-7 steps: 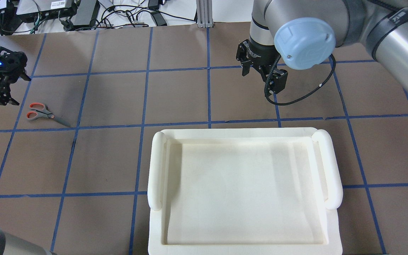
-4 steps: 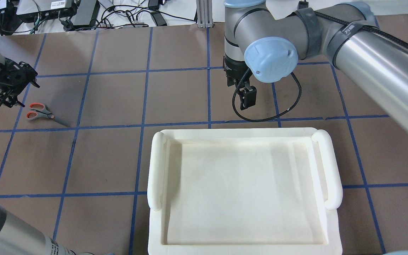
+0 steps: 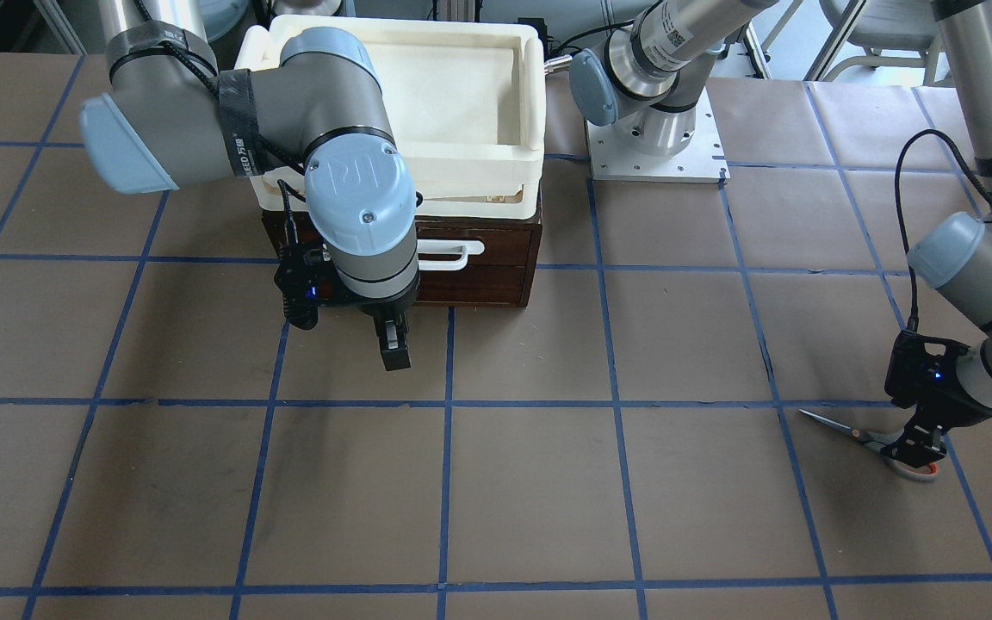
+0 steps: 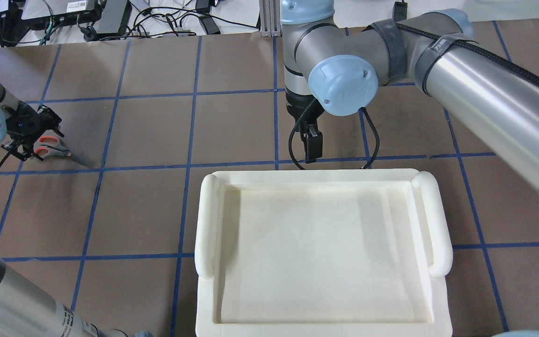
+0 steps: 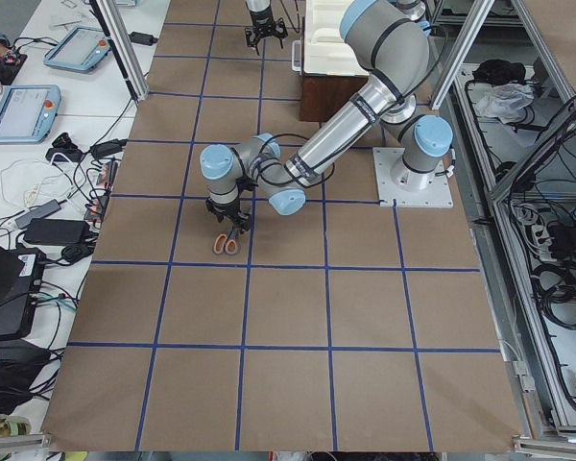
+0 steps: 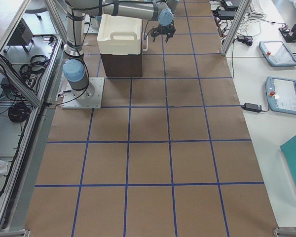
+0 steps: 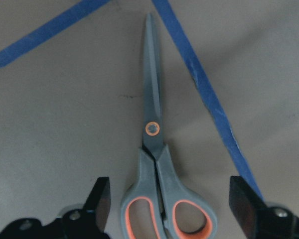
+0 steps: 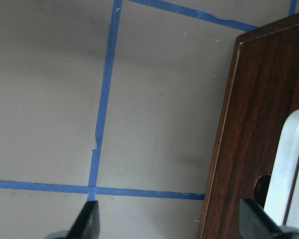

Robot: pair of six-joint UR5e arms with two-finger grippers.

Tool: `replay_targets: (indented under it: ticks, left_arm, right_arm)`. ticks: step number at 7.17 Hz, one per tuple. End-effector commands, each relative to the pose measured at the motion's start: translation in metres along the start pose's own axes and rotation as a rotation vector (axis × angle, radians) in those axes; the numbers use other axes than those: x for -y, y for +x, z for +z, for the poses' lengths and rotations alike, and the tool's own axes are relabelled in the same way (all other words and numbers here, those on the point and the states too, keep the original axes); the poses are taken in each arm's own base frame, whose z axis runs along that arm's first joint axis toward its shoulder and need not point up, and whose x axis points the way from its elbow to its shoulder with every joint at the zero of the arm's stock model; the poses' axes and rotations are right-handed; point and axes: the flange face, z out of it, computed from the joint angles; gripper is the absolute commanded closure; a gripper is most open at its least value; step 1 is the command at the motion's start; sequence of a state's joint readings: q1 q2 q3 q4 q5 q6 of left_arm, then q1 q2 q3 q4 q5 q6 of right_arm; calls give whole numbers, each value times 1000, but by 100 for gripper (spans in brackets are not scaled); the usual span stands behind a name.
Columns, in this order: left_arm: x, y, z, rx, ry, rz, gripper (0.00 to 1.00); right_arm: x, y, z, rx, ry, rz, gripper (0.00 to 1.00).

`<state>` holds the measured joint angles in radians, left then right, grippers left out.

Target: Place scissors in drawer with both arms

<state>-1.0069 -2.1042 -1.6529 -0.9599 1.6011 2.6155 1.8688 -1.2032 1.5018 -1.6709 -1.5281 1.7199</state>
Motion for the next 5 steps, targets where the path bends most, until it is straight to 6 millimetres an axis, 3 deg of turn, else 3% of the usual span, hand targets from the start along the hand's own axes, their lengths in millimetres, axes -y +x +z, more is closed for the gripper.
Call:
replay_targets:
  ticks: [1,2,5]
  left_arm:
    - [1,1,9,-8,15,-52,15]
    - [0,-3,7,4,-4,-121,21]
    - [-2,-6,29,-4,16,-137,21]
  right_arm:
    - [-4,3,3,-35,-32,86,0]
    - [-4,4,8,-61,-30,96,0]
    - [-2,5,24,-137,-15,136,0]
